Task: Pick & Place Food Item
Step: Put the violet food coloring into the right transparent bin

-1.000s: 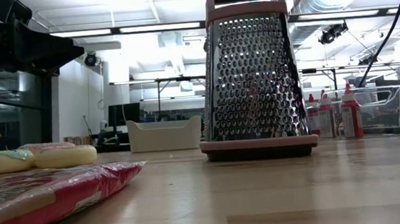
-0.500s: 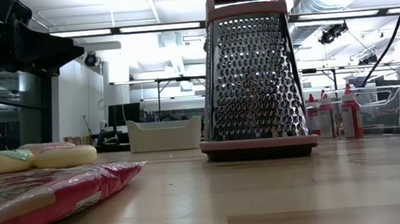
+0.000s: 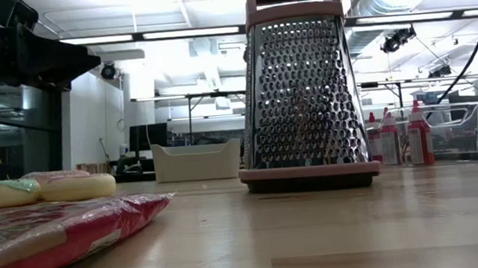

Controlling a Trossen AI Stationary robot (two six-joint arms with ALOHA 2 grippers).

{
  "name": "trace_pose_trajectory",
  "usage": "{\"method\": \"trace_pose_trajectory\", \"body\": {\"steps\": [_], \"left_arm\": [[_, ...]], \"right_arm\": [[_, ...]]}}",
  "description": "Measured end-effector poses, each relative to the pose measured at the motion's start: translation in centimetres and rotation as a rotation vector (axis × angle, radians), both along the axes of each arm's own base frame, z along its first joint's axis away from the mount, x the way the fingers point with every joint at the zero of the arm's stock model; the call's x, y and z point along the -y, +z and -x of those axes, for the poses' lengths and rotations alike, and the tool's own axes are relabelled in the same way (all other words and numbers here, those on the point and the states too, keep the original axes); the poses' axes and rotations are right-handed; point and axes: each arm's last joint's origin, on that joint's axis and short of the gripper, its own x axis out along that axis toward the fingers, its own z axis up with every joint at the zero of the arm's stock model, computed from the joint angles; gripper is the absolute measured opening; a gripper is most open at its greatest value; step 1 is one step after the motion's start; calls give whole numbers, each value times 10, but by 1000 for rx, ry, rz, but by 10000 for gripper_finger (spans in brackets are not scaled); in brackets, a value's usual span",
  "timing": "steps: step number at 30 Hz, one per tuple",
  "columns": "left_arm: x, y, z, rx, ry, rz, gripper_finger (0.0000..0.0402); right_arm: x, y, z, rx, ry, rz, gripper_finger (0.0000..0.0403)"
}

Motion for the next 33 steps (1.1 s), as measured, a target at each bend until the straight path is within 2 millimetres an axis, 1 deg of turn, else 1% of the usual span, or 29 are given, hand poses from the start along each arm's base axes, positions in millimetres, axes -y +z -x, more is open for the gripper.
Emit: {"method": "trace_pose_trajectory", "body": {"steps": [6, 18, 24, 28, 33], "left_arm": [[0, 0, 0, 0, 0, 0, 188], [0, 0, 0, 0, 0, 0, 188], [0, 0, 0, 0, 0, 0, 188], [0, 0, 0, 0, 0, 0, 188], [0, 0, 0, 0, 0, 0, 188]], "right_arm": [[15, 5, -3, 11, 6, -6, 107], [24, 5, -11, 10, 30, 1, 107], [34, 5, -18, 15, 53, 18, 107], [47, 9, -19, 43, 77, 43, 107], [67, 15, -14, 64, 74, 51, 107]]}}
